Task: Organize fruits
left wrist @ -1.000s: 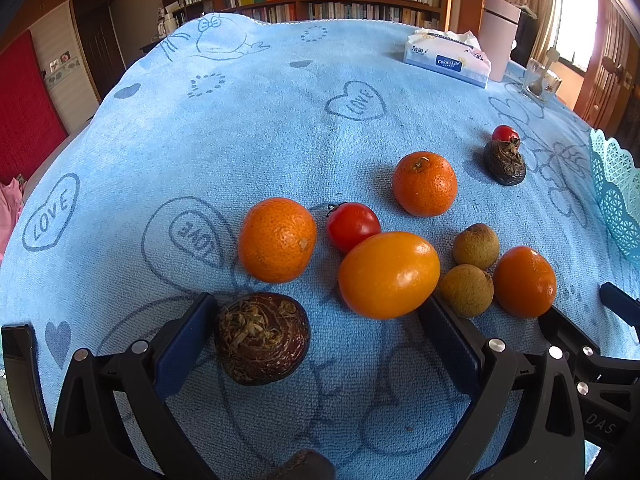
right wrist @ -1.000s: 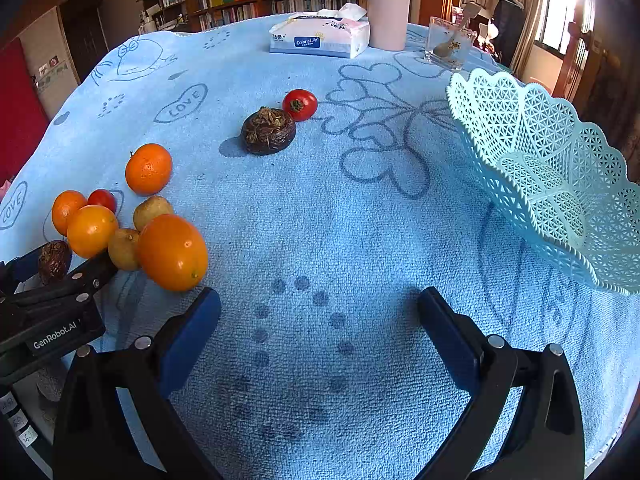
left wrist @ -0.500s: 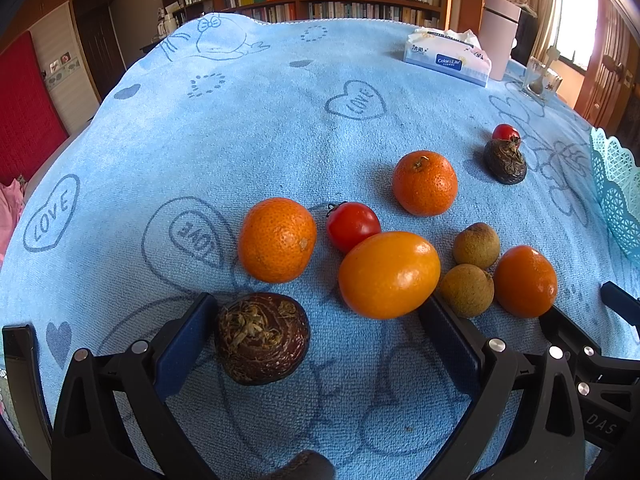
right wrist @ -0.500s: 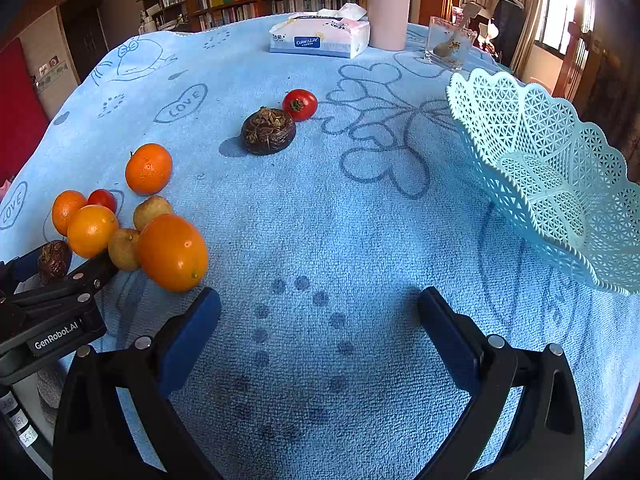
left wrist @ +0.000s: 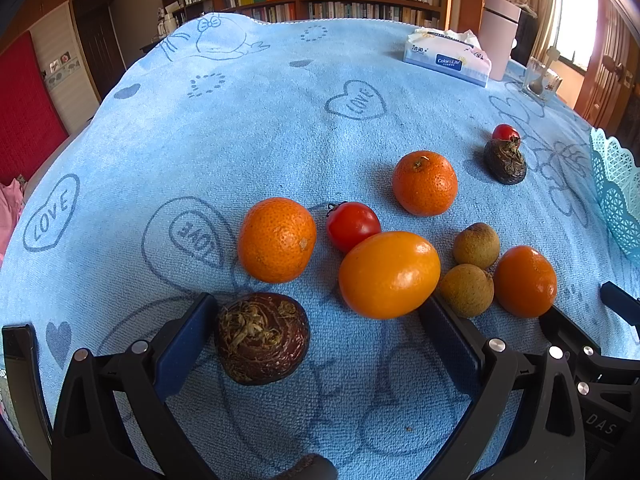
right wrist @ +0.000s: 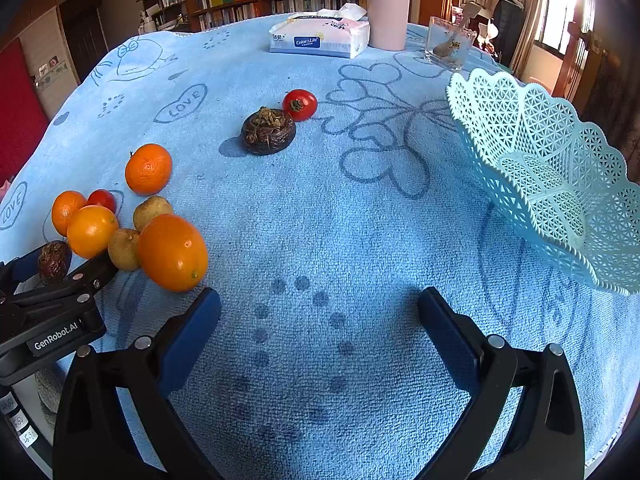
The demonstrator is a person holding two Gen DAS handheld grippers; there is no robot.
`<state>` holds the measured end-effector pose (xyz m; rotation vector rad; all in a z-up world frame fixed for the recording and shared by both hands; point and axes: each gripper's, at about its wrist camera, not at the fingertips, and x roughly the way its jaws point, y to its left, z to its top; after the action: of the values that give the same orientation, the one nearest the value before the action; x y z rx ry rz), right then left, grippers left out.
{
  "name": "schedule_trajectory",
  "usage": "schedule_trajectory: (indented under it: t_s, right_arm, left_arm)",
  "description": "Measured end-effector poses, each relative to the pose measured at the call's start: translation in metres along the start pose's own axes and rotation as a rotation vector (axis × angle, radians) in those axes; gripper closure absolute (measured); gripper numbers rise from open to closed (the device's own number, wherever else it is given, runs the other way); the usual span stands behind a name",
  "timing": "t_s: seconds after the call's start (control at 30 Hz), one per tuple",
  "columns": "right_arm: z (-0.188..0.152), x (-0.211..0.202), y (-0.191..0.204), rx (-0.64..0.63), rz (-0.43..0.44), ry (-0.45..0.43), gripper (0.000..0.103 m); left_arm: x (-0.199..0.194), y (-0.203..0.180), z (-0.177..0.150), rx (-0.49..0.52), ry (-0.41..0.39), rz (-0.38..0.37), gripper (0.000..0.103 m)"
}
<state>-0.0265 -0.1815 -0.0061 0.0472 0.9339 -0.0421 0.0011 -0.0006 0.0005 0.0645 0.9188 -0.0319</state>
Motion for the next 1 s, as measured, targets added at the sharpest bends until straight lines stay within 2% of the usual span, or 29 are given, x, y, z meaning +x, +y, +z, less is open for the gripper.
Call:
schedule_trajectory:
  t_s: [0.6, 0.8, 1.0]
  right_arm:
    - [0.001, 0.002, -0.003, -0.02, 0.033, 0.014, 0.002]
    - [0.0, -0.001, -0.005, -0.015, 0.052, 0.008, 0.002]
    - [-0.002, -0.006, -0.01, 0.002, 0.103, -0.001, 0.002]
  left_arm:
    - [0.002, 0.002, -0.003, -0.001, 0.002, 0.005, 0.005]
    - [-0.009, 0.012, -0.005, 0.008, 0.004, -0.076, 0.005]
    - [-0.036, 0.037, -0.016, -0.043, -0.032, -0.102, 0.005]
